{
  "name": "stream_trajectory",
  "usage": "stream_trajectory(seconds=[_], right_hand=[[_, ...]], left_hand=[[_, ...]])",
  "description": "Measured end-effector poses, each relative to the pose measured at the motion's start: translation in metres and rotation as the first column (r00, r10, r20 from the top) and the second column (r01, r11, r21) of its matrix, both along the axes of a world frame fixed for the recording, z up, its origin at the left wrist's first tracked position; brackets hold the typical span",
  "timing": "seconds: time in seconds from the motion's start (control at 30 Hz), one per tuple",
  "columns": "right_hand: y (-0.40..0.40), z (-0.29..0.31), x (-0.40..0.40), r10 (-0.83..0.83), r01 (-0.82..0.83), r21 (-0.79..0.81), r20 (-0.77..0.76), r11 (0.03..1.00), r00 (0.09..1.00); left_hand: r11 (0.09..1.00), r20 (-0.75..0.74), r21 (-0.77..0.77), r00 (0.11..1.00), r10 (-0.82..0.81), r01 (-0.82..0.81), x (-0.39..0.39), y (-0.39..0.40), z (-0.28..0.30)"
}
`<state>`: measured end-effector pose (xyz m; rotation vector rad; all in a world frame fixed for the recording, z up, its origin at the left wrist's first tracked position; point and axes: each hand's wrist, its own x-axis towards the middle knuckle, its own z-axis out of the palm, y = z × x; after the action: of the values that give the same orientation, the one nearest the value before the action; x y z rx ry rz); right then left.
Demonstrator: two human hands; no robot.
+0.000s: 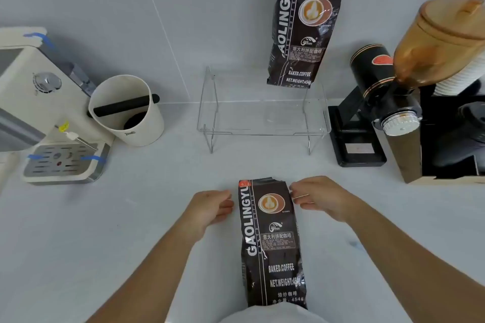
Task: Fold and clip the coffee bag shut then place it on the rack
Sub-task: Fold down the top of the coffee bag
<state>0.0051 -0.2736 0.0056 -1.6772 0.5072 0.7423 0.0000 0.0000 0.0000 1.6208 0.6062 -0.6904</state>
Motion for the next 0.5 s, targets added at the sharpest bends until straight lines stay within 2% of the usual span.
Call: stream_trajectory(seconds=[0.07,0.23,0.5], right_hand=[[0.006,-0.002,-0.001,-0.028,0.028,0.024,-0.008,0.999,1.0],[0.02,-0.006,-0.005,-0.114,0.116,0.117,-0.025,0.986,0.993],[0.027,-0.005,-0.01,-0.165,0.158,0.122,0.051,0.98,0.985]], left_hand=[[0.999,-0.065,-0.048,0.998,0.022,-0.025,0.0,-0.007,0.0],[0.993,-0.117,-0.112,0.993,0.026,-0.039,-0.003,-0.021,0.0],[0.983,-0.079,-0.157,0.993,0.088,-0.099,-0.002,-0.031,0.007]])
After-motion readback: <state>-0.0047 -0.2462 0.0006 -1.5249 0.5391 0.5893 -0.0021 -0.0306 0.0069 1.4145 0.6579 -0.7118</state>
